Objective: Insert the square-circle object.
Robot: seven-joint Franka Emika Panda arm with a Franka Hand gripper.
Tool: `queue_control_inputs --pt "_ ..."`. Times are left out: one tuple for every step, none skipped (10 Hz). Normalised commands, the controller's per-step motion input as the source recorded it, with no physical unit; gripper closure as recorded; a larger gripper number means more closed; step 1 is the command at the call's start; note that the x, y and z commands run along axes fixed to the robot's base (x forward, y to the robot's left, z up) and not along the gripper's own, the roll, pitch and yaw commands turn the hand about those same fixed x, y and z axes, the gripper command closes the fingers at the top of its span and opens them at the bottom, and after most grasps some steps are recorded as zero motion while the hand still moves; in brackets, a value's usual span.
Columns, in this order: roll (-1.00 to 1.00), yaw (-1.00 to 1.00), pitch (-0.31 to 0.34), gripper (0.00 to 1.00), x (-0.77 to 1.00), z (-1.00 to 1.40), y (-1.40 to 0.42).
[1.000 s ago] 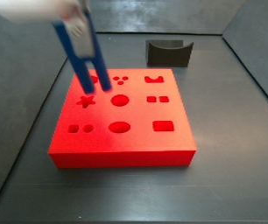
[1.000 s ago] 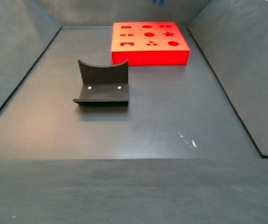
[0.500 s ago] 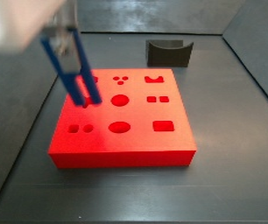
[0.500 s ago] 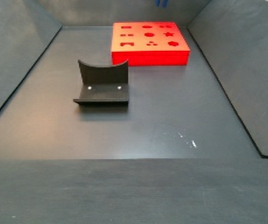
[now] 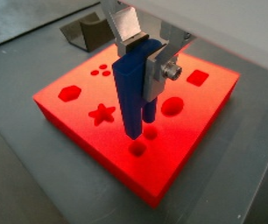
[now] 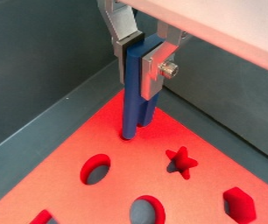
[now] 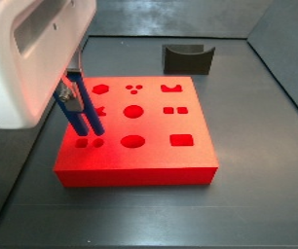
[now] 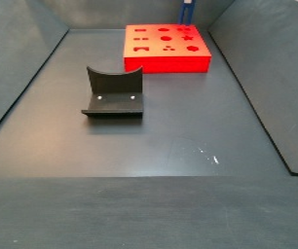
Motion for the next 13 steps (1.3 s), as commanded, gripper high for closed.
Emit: queue_control_inputs --pt "-0.16 0.60 0.000 1.00 0.15 -0.45 -0.08" --pt "-0.06 0.96 -0.010 1.00 0.01 -0.42 -0.09" --pt "-0.02 0.82 -0.026 1.00 0.00 -0.15 -0.23" --pt "0.00 0.08 -0.004 1.00 -0.02 0.00 -0.02" --pt "0.00 0.00 0.000 1.00 0.00 0.00 0.00" --pt "0.13 -0.37 0.010 1.00 0.08 -0.20 0.00" --pt "0.12 -0.42 0.040 1.00 0.04 -0.17 0.00" --pt "0.00 -0.02 0.000 1.00 0.06 0.00 0.00" --pt "-0.01 0.00 0.000 1.00 0.00 -0.03 0.00" --pt "-0.03 0.07 0.000 1.00 0.00 -0.35 0.00" --pt "-0.04 0.26 0.000 1.00 0.17 -0.57 -0.05" --pt "0.00 0.23 0.047 1.00 0.25 -0.61 -0.07" --pt "0.00 0.14 0.087 1.00 0.27 -0.57 -0.07"
